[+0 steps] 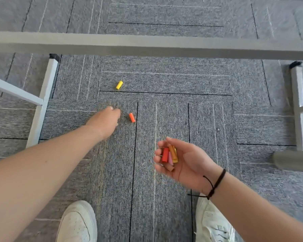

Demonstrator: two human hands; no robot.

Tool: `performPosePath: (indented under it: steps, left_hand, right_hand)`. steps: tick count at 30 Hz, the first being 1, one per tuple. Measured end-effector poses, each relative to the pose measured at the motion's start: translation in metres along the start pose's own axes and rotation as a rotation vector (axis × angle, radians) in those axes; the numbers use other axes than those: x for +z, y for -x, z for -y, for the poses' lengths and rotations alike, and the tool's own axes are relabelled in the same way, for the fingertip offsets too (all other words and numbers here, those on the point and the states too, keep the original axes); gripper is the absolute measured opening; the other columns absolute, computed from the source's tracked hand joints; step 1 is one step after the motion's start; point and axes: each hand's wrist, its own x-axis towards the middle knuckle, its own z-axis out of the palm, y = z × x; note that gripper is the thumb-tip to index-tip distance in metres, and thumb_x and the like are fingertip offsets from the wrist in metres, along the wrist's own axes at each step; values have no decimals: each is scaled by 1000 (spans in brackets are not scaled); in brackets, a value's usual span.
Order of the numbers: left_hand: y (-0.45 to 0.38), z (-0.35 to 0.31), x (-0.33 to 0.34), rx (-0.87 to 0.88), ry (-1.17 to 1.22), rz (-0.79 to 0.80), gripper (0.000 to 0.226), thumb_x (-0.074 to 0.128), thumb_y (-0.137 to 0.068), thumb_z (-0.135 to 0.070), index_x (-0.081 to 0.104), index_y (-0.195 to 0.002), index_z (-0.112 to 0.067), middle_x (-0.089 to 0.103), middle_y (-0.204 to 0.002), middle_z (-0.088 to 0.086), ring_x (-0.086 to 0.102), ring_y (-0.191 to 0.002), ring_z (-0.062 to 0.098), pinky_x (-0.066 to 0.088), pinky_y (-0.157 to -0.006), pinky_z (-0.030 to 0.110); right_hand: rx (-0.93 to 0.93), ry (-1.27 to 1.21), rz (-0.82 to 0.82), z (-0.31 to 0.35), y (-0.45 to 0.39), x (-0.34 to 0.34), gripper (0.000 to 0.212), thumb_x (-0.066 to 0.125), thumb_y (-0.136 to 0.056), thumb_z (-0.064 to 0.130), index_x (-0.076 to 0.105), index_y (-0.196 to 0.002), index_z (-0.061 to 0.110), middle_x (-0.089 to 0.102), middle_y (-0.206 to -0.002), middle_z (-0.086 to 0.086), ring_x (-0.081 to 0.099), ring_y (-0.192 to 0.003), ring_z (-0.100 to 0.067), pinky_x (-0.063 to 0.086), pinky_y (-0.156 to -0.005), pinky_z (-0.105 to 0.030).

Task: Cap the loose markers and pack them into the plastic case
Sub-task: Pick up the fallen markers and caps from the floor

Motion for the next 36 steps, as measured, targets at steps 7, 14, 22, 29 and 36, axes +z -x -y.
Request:
performPosePath:
  steps: [7, 14, 22, 29, 36]
  left_hand:
    - [9, 7, 9, -145, 502, 7, 8, 60, -97, -17, 65, -99, -12, 63, -90, 5, 57, -72, 16, 44, -61, 28]
    - [80, 0, -33, -141, 2068, 404, 18, 59, -89, -11, 70, -104, -12, 63, -87, 8, 61, -76, 18, 51, -56, 27]
    - [131, 41, -38, 106, 2492, 544, 52, 21, -100, -27, 50, -132, 3, 52, -128, 26, 52, -110, 37, 42, -85, 42]
    - [155, 50, -49, -150, 2232, 181, 42, 42, -92, -34, 72, -78, -7, 63, -86, 16, 59, -67, 26, 45, -47, 32]
    - [162, 53, -52, -221, 2224, 176, 38, 45, -93, -31, 77, -89, -9, 66, -89, 13, 64, -72, 24, 56, -54, 32]
  right_hand:
    - [-37, -4, 28, 5, -6, 2, 25, 47, -100, 27, 62, -102, 6, 64, -96, -14, 64, -85, -26, 60, -75, -37]
    - [-41, 115, -60, 17, -31, 13, 20, 54, -97, 26, 62, -93, 8, 62, -83, -9, 59, -69, -20, 53, -63, -32]
    - [-101, 751, -448, 40, -94, 45, 34, 62, -93, 44, 62, -87, 11, 52, -62, 3, 42, -47, -8, 36, -41, -19]
    - [-319, 1649, -663, 42, -156, 66, 42, 65, -88, 54, 62, -94, 12, 68, -78, -2, 61, -65, -16, 59, -66, -34]
    - [-249, 1876, -828, 24, -198, 59, 22, 63, -94, 37, 58, -90, 16, 65, -77, 0, 65, -70, -19, 59, -68, -39]
